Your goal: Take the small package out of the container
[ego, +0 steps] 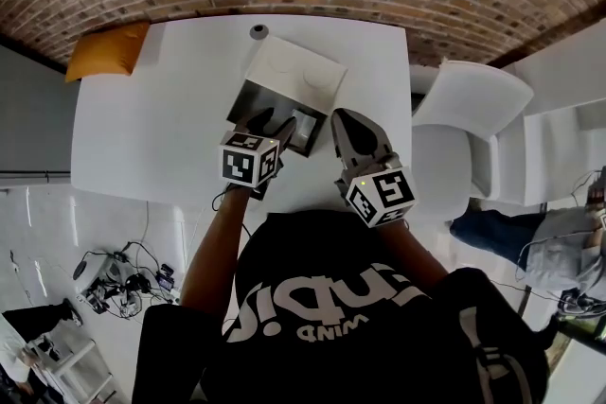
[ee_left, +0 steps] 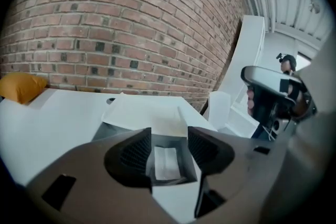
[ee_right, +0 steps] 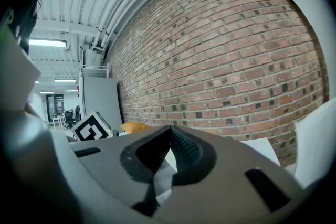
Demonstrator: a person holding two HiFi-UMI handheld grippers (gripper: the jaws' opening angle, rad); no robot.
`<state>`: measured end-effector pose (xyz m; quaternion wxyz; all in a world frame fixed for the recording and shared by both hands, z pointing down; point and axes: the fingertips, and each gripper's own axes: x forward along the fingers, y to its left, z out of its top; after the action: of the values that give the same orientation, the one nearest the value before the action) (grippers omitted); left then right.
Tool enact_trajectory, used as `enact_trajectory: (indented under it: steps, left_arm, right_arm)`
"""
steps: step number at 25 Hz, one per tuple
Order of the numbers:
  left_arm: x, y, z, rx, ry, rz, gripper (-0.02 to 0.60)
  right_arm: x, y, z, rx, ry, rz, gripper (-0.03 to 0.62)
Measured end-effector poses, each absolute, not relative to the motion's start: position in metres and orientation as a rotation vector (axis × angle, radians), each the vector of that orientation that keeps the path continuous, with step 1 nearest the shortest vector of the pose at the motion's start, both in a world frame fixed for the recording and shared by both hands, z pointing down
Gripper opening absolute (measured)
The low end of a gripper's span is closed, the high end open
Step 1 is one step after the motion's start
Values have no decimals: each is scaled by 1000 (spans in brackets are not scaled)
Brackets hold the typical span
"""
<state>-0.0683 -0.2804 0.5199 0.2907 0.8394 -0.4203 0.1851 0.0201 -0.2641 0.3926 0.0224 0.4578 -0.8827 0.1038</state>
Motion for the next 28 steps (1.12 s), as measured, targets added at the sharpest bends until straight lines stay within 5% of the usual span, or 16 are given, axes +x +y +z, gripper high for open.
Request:
enact_trajectory:
  steps: [28]
  left_arm:
    - [-39,-301,632,2085,-782,974,207]
  right_arm:
    - [30,-291,409,1465,-2679,394,-2]
